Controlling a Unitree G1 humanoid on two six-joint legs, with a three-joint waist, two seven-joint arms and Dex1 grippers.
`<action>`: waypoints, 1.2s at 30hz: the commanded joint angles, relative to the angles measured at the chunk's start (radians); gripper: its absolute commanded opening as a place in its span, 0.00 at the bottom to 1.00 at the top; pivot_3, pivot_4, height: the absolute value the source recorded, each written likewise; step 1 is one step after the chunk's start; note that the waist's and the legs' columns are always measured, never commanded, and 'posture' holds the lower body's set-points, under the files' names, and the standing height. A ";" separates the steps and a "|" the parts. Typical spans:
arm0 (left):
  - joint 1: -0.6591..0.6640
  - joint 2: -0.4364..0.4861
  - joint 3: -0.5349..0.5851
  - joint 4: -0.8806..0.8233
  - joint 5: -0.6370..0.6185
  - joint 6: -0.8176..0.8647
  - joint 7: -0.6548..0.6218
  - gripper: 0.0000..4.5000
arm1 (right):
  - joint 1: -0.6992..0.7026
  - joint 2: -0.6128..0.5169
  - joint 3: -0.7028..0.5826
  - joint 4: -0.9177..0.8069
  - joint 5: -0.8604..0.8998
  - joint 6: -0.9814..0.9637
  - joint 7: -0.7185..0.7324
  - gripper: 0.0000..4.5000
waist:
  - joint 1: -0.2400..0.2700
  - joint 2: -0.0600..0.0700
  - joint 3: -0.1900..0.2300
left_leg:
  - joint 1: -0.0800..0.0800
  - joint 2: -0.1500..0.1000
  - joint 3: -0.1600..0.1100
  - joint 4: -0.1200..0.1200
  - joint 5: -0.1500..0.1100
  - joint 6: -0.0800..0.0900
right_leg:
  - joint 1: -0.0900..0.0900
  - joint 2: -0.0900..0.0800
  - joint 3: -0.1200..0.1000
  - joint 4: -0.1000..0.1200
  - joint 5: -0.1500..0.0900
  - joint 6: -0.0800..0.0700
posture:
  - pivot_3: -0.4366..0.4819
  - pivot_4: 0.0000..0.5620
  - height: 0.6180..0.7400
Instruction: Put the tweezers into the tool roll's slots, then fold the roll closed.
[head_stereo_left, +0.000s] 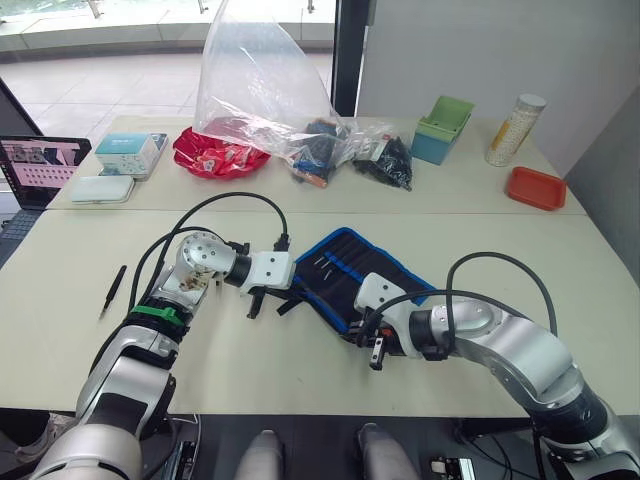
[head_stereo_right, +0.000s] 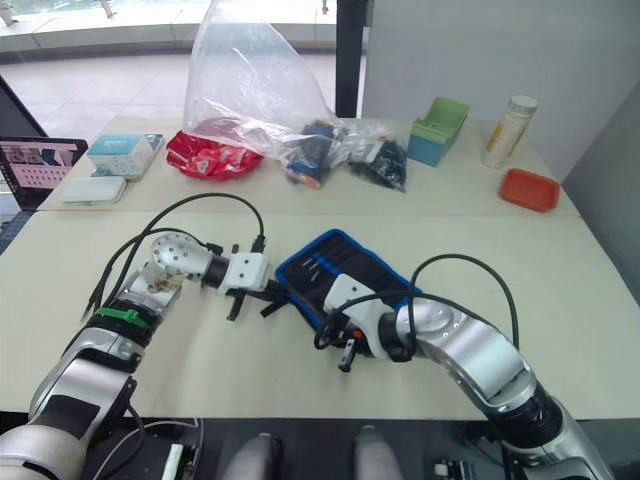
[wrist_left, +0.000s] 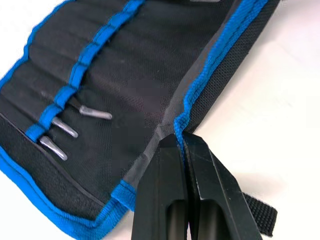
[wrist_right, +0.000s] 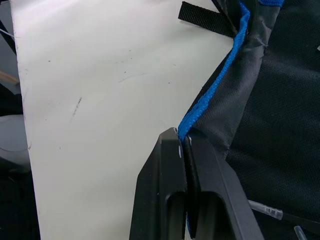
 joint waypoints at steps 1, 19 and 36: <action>0.014 0.043 0.010 -0.031 -0.003 0.108 -0.041 0.19 | 0.034 -0.020 0.006 -0.046 0.022 0.004 0.007 0.19 | -0.001 0.000 0.000 | 0.000 0.000 0.000 0.000 0.000 0.000 | 0.000 0.000 0.000 0.000 0.000 0.000 | 0.48 0.27 1.00; 0.027 0.031 0.228 -0.253 -0.292 0.586 -0.032 0.79 | 0.048 0.121 -0.319 0.012 0.165 -0.189 -0.071 0.68 | -0.015 0.000 0.000 | 0.001 0.000 -0.001 0.000 0.001 0.002 | 0.001 0.000 -0.001 0.001 0.000 0.000 | 0.48 0.27 1.00; 0.097 -0.038 0.064 -0.144 -0.059 0.565 0.162 0.00 | 0.012 0.233 0.066 0.385 -0.136 -0.386 -0.025 0.00 | -0.023 0.000 0.000 | 0.003 0.000 -0.001 0.000 0.002 0.001 | 0.002 0.000 0.000 0.002 0.001 -0.001 | 0.48 0.27 1.00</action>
